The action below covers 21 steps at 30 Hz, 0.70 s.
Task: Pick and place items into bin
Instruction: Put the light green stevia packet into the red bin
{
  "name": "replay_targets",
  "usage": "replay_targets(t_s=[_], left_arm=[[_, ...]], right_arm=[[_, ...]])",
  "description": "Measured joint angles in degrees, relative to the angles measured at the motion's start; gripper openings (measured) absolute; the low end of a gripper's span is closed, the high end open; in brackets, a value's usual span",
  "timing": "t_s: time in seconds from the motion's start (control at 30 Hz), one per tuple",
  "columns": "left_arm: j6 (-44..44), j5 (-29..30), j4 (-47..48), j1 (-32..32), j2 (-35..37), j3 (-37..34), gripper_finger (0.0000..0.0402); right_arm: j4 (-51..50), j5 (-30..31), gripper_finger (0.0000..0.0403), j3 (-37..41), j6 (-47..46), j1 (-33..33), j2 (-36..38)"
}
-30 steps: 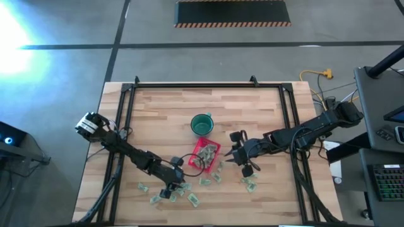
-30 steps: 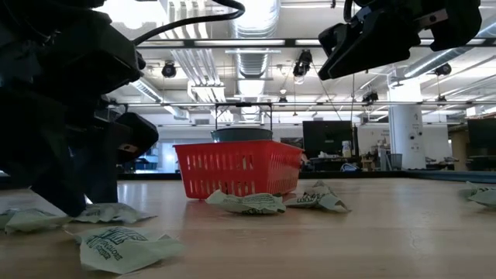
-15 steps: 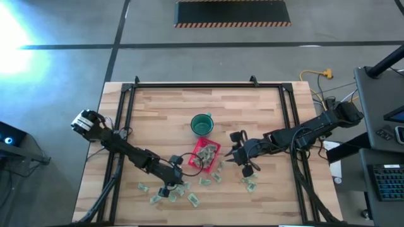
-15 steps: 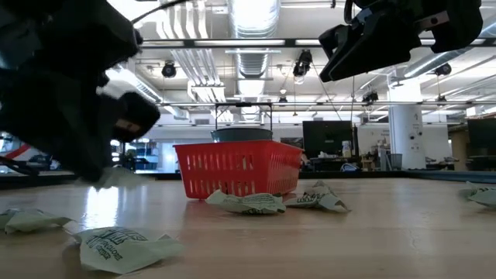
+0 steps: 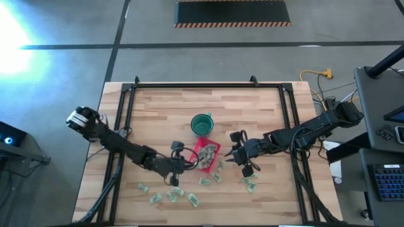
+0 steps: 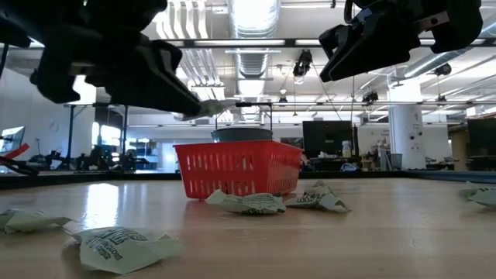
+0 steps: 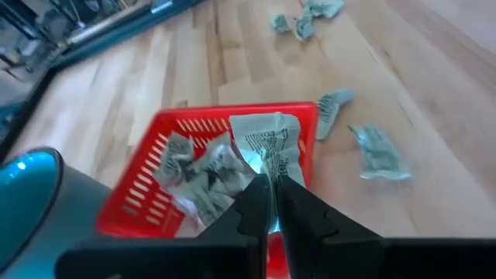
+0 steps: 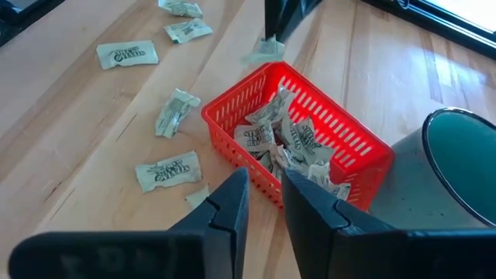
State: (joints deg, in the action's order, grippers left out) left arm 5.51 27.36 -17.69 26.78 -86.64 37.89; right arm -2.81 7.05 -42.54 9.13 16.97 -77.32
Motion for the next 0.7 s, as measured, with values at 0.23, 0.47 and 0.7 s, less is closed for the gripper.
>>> replay_targets(t_s=[0.23,0.47,0.7], left_arm=[[1.1,0.0,-1.3,-3.0,-1.7,0.0,0.0008],[1.0,-0.1,-1.4,-3.7,-2.3,0.0,0.0009],[1.0,-0.2,-1.4,-3.7,-2.3,0.1,0.0052]], right_arm=[[0.0,0.0,0.0075,0.0,-0.1,0.0,0.0],[0.1,0.0,0.0074,0.8,-0.6,0.0,0.0],[0.1,0.0,0.0069,2.3,-4.0,0.0,0.0]])
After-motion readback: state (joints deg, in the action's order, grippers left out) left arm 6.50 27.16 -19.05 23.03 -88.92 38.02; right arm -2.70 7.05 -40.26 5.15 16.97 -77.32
